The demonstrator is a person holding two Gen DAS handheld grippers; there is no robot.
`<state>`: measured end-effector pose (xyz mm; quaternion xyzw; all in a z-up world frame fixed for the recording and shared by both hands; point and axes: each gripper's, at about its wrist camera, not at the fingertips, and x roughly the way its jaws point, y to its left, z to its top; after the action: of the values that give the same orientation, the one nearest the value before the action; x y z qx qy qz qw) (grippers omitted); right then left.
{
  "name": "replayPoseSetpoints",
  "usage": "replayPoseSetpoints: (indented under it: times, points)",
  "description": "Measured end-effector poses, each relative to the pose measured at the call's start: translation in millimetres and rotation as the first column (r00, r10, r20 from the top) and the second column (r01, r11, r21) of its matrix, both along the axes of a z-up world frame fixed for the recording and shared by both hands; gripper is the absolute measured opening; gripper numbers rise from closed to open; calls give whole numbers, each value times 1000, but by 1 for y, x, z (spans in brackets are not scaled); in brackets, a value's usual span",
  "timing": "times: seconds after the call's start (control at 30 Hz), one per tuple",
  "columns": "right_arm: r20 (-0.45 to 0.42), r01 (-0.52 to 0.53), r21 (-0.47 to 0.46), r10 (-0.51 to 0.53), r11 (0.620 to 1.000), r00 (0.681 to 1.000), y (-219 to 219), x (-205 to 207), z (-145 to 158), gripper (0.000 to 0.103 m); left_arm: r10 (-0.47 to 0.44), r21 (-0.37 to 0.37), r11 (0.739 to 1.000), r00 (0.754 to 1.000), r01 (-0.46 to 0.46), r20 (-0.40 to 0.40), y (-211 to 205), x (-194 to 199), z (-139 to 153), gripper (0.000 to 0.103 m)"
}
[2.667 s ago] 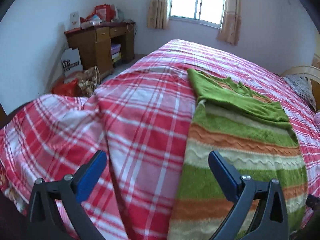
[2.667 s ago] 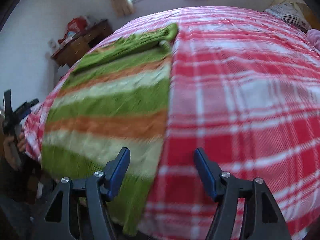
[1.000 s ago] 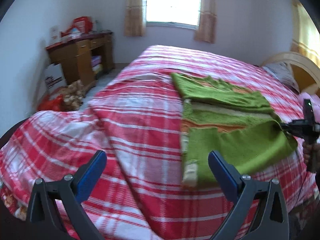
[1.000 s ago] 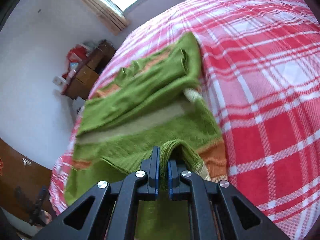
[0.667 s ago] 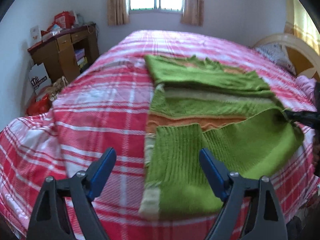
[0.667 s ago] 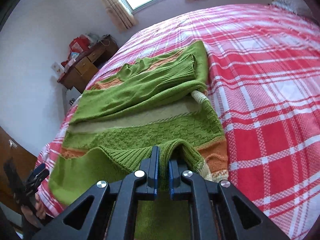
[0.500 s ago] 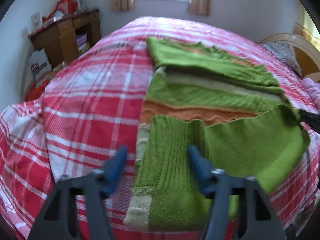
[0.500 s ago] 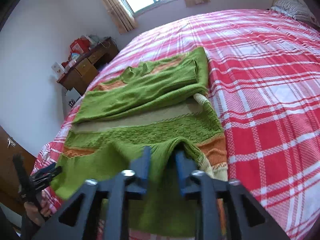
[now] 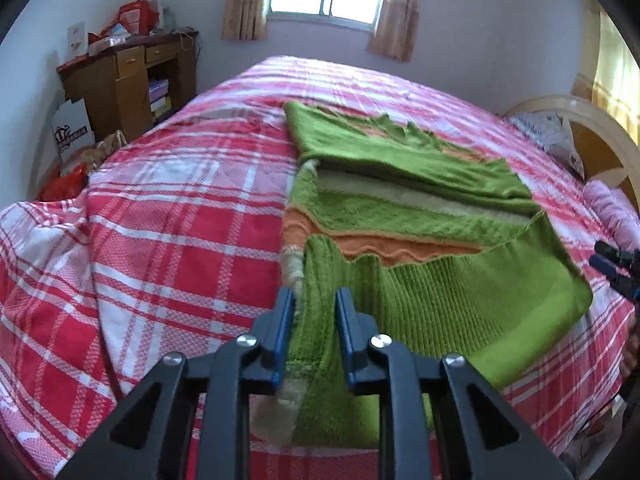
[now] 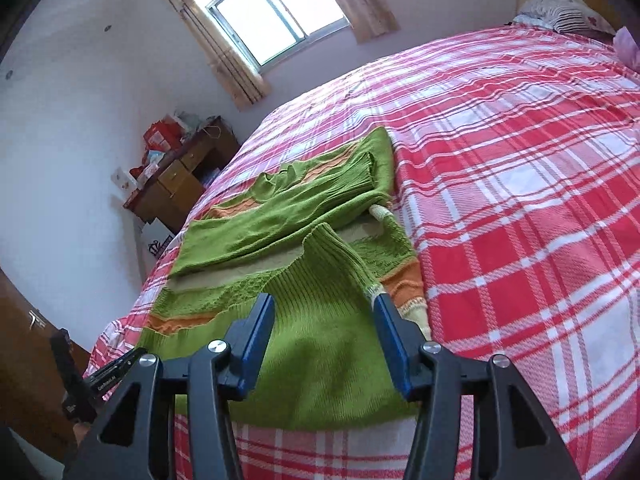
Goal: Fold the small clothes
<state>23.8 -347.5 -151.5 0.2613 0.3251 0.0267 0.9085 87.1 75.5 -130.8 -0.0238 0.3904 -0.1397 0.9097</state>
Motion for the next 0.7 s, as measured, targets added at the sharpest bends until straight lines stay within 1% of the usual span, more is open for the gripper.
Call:
replayPoseSetpoints:
  times: [0.07, 0.1, 0.17, 0.23, 0.33, 0.37, 0.4, 0.43, 0.5, 0.63, 0.67, 0.7]
  points:
    - [-3, 4, 7, -3, 1000, 1000, -1, -3, -1, 53, -6, -7, 1000, 1000, 7, 23, 2, -3, 5, 34]
    - [-3, 5, 11, -5, 1000, 1000, -1, -4, -1, 53, -9, -18, 1000, 999, 10, 38, 4, -4, 8, 36]
    - [-6, 7, 19, -7, 1000, 1000, -2, -6, -3, 53, -17, -33, 999, 998, 19, 59, 4, -2, 13, 48]
    - [-8, 7, 27, -7, 1000, 1000, -3, -8, -4, 53, -29, -27, 999, 997, 31, 67, 1, 2, 13, 51]
    - [-4, 7, 26, -7, 1000, 1000, -2, -9, -4, 53, -50, -23, 998, 997, 52, 54, -5, 11, 8, 51]
    - [-3, 7, 27, -7, 1000, 1000, -2, -10, -4, 53, -57, -15, 998, 998, 57, 37, -8, 14, 4, 50]
    - [-4, 7, 28, -7, 1000, 1000, -1, -10, -4, 53, -58, -1, 998, 998, 58, 16, -11, 16, -1, 47]
    - [-4, 5, 30, -5, 1000, 1000, -1, -9, -4, 53, -55, 8, 998, 998, 55, -2, -13, 17, -6, 42]
    - [-4, 3, 26, -3, 1000, 1000, -1, -9, -4, 53, -54, 14, 998, 998, 54, -26, -13, 16, -13, 41]
    - [-8, 1, 13, -1, 1000, 1000, 2, -7, -4, 53, -51, 24, 998, 999, 51, -15, -14, 9, -15, 41]
    - [-9, 0, 12, 0, 1000, 1000, 2, -7, -4, 53, -48, 28, 998, 999, 49, -13, -14, 9, -15, 39]
    - [-8, 0, 9, 0, 1000, 1000, 3, -7, -4, 53, -45, 33, 998, 999, 45, -11, -14, 9, -16, 34]
